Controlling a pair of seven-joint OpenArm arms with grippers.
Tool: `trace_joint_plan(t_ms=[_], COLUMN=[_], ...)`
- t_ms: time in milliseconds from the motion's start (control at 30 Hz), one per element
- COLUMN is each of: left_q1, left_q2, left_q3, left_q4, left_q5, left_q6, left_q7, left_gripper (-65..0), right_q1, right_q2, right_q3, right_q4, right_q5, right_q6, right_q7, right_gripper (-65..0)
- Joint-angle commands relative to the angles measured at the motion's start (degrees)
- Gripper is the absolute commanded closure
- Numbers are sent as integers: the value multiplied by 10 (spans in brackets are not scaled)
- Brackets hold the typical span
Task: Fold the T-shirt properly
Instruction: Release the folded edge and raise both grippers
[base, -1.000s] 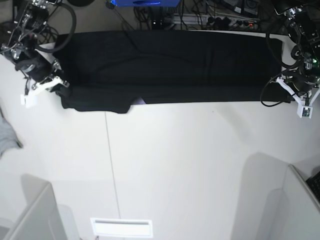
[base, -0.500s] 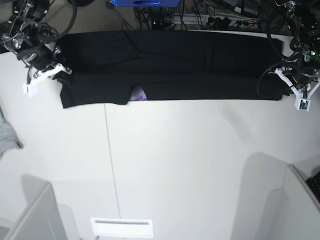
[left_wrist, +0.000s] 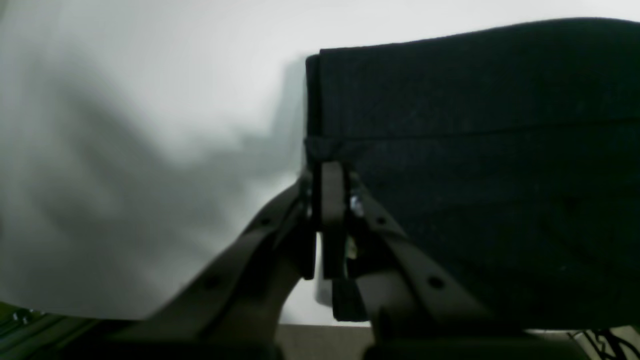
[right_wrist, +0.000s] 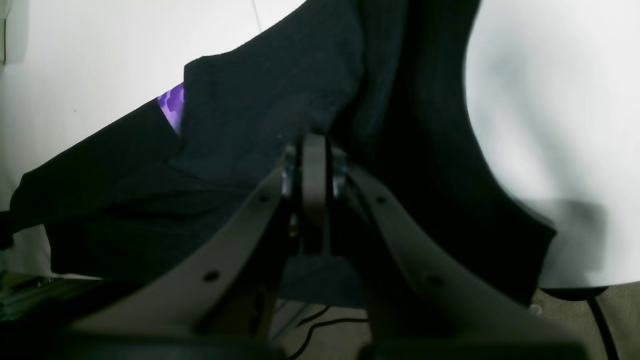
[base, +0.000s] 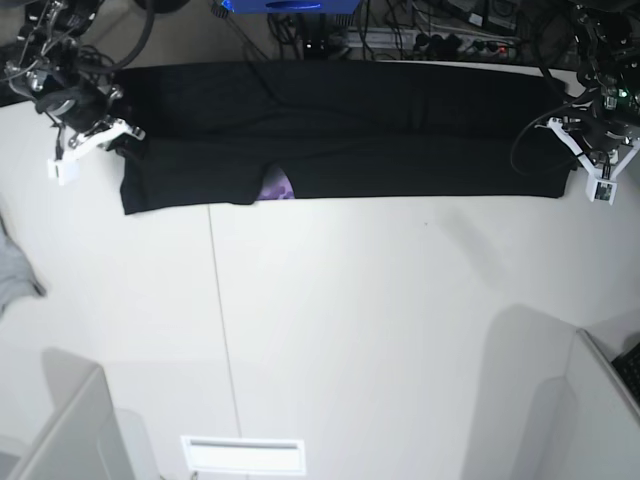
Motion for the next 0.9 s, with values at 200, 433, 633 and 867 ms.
trace_joint_plan(t_ms=[200, 433, 633, 867], left_q1=[18, 30, 31, 31], left_q2=[-9, -10, -10, -10], left_q3=[-1, -1, -3, -7], left_q4=[8, 8, 7, 8], left_q5=[5, 5, 6, 6], left_q6=[2, 2, 2, 2], left_q7=[-7, -7, -7, -7], left_gripper=[0, 0, 0, -188], right_q1=[-14, -11, -11, -14], right_q2=[6, 6, 7, 7], right_q3=[4, 4, 4, 4], right_q4=[9, -24, -36, -34], right_q5=[7, 7, 7, 7], right_q6=[-27, -31, -31, -31], right_q7=[10, 9, 9, 12], right_gripper=[0, 0, 0, -176])
